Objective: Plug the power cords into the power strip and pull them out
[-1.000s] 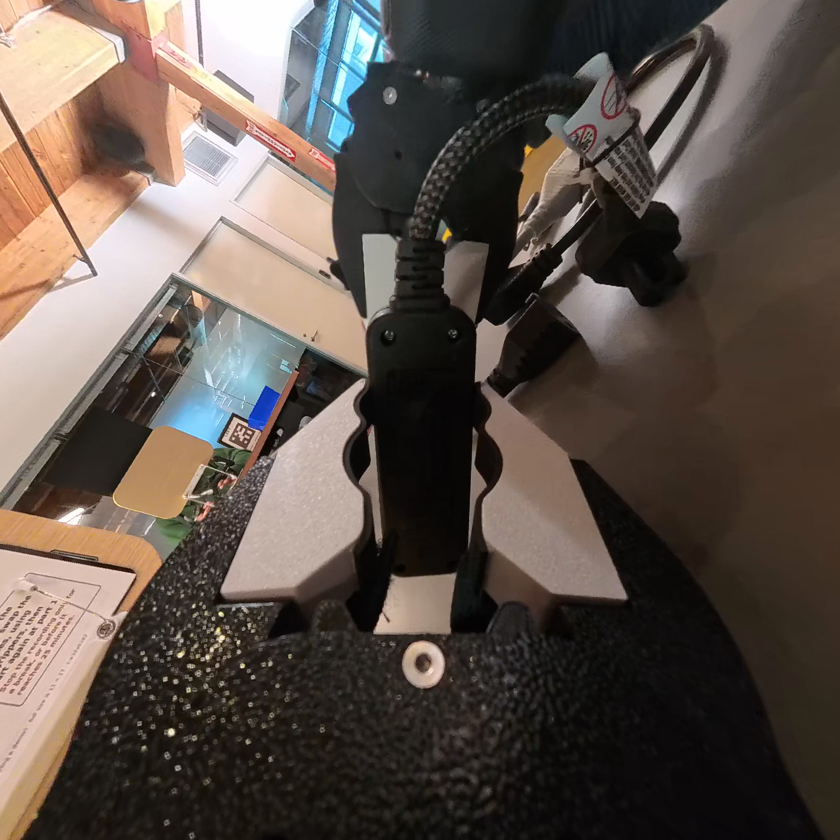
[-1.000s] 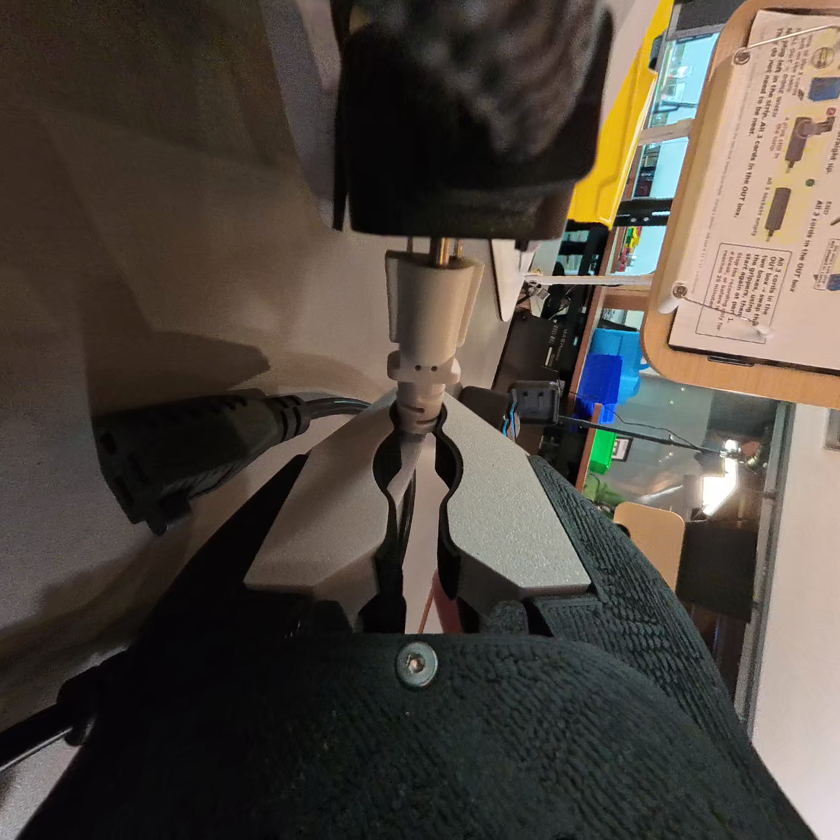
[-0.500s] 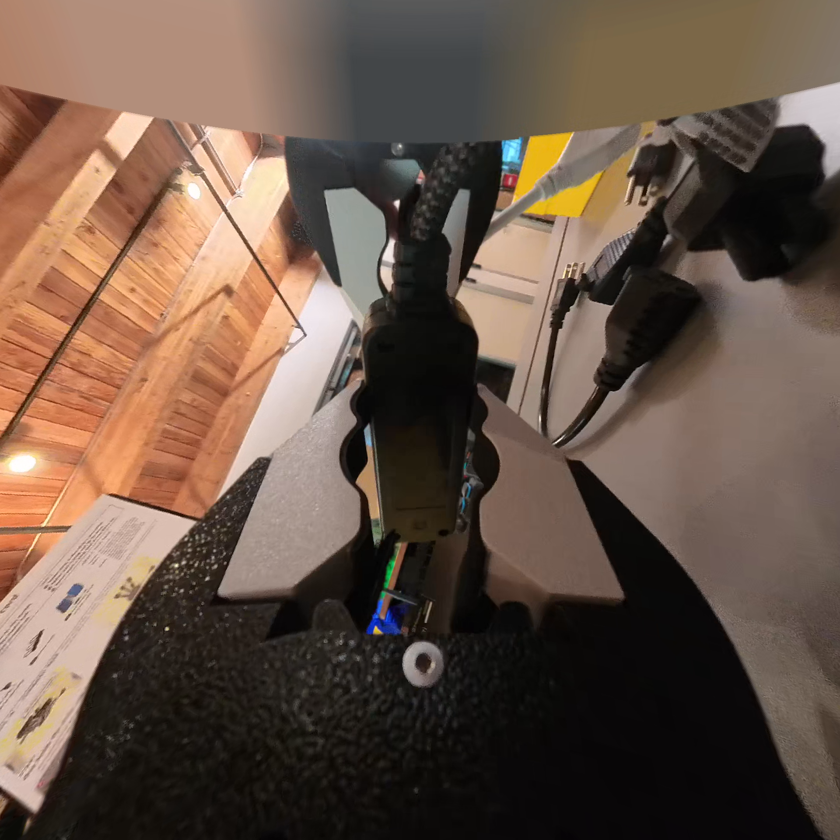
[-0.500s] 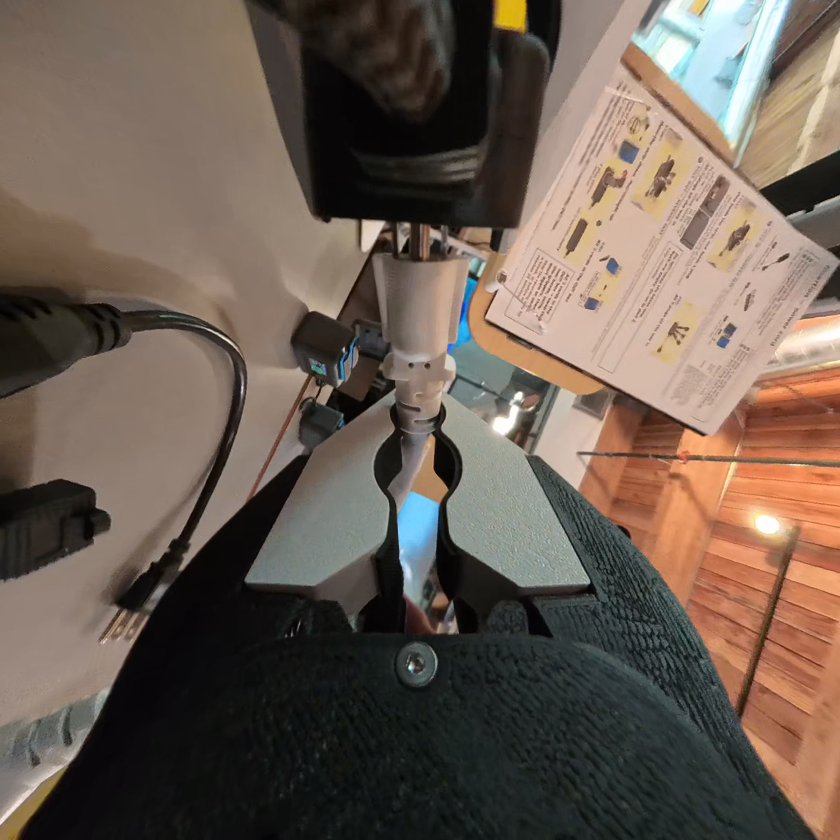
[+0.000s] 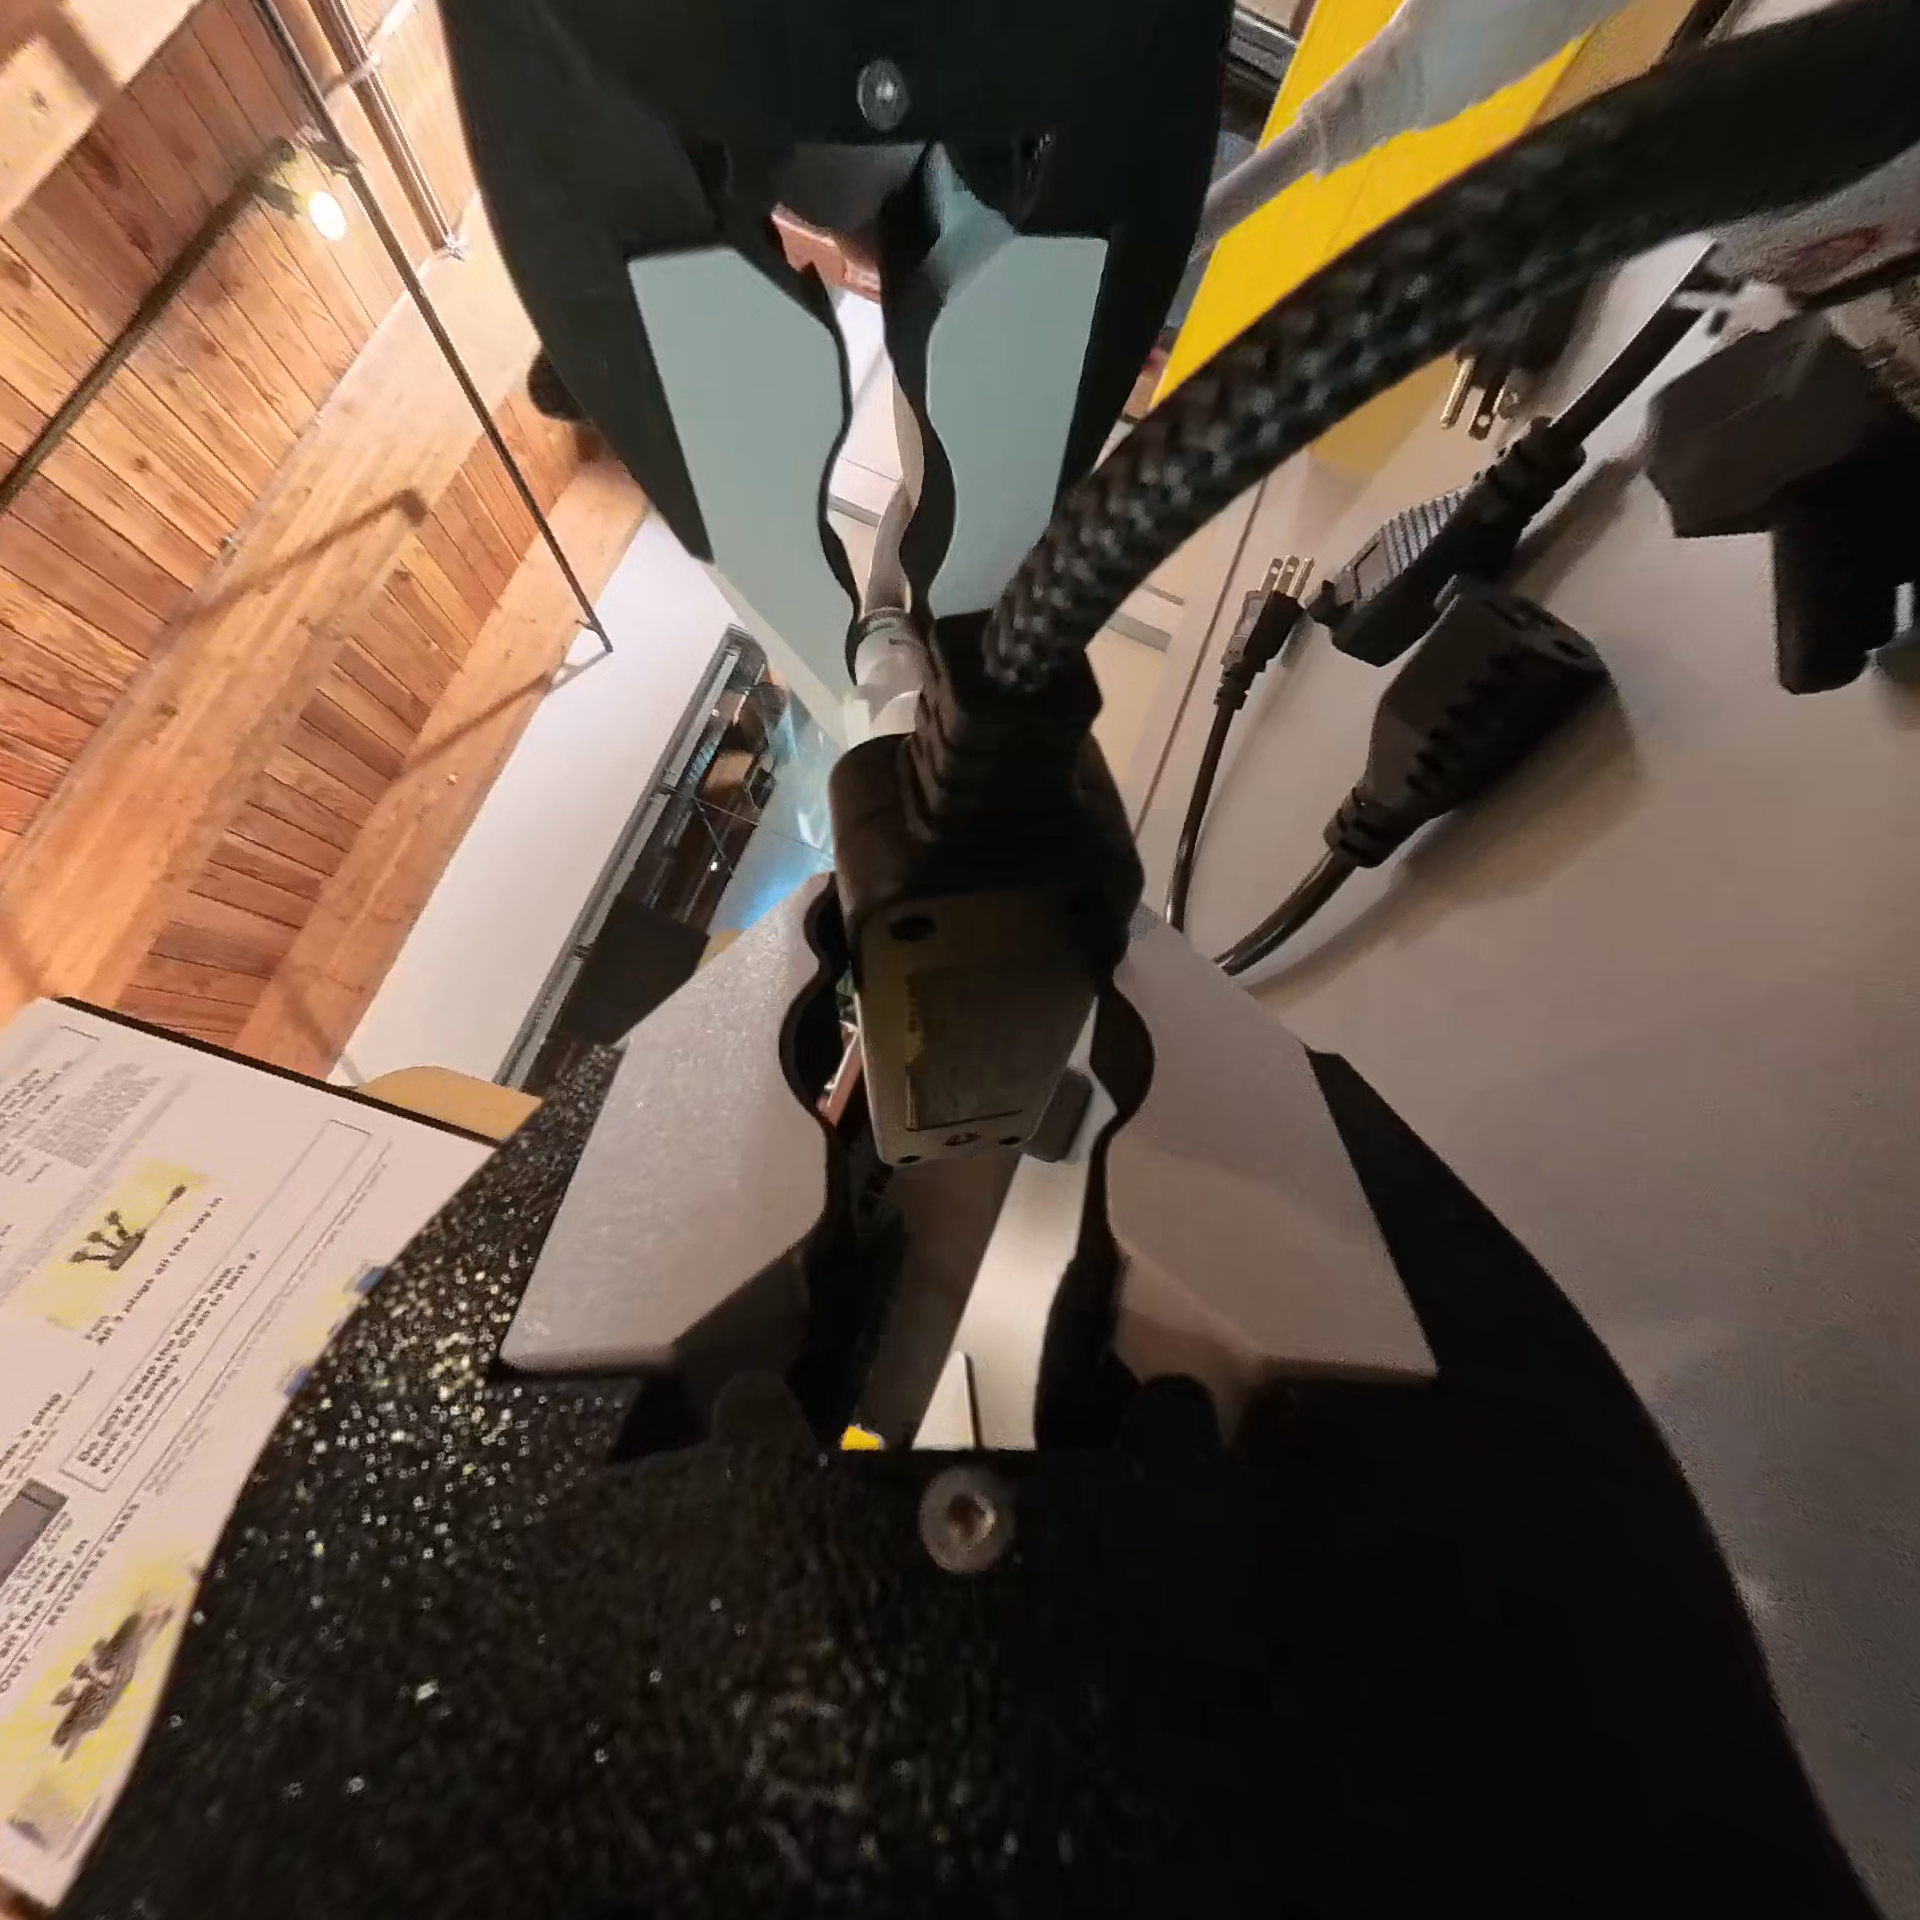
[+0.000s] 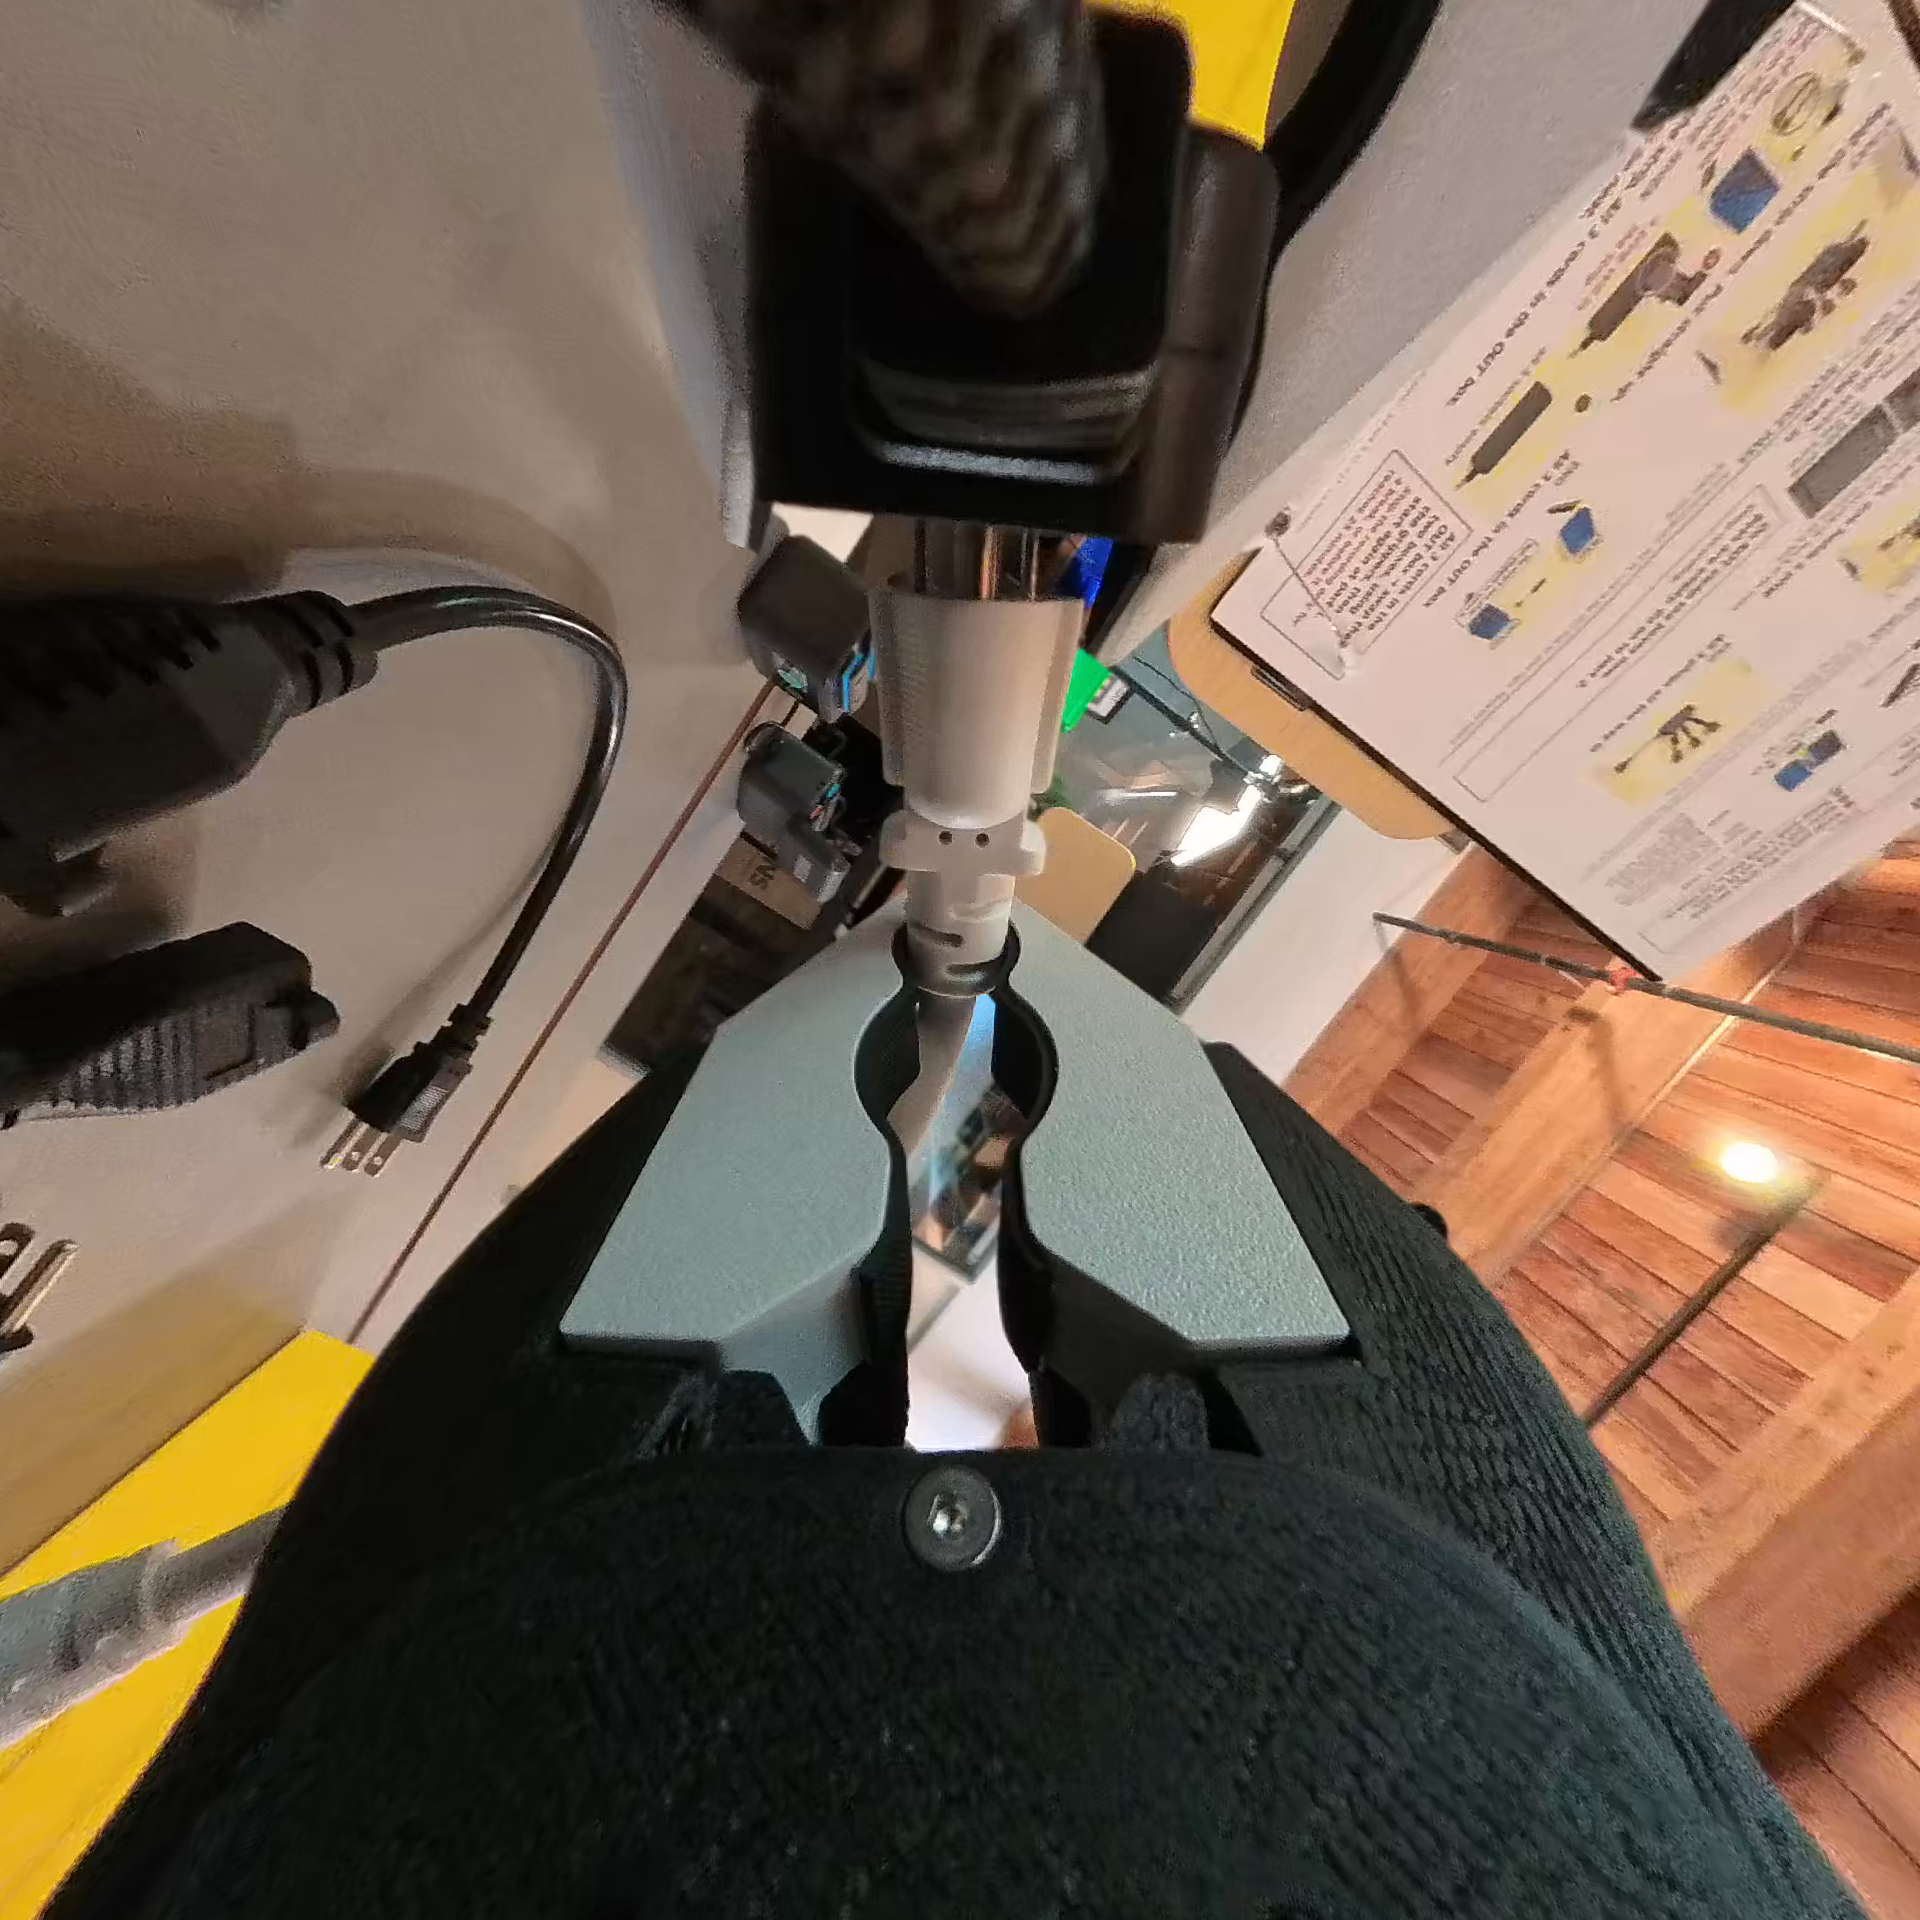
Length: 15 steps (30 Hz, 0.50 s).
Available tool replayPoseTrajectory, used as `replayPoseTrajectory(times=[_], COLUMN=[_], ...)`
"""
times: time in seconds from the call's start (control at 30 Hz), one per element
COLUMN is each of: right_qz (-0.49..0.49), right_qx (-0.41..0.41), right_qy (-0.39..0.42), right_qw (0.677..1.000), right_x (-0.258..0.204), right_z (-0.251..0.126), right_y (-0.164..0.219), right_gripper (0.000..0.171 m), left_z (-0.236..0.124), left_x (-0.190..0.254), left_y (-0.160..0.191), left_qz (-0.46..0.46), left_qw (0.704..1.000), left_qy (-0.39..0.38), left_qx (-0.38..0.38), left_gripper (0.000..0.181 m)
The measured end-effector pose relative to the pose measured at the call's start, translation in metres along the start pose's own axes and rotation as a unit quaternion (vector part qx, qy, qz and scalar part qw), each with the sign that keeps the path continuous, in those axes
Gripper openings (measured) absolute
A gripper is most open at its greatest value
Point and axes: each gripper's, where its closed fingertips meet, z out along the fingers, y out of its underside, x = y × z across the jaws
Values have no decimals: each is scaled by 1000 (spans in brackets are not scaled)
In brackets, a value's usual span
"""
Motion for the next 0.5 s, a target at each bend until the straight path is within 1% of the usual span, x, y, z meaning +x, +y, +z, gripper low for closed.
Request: replayPoseTrajectory(times=[0.03,0.23,0.43,0.5], right_qz=[5,24,99,112], right_qx=[1,15,69,78], right_qy=[-5,-31,-62,-67], right_qw=[1000,999,991,988], right_x=[-1,-12,-22,-24], right_z=[1,6,11,13], right_y=[0,-3,-9,-10], right_gripper=[4,5,5,5], left_z=[1,1,2,3], left_x=[0,1,2,-2], left_y=[0,3,2,2], left_qz=[-2,-12,-29,-50], left_qw=[1000,1000,999,999], left_qy=[2,10,18,11], left_qx=[-2,-3,-2,-5], left_gripper=[44,43,43,50])
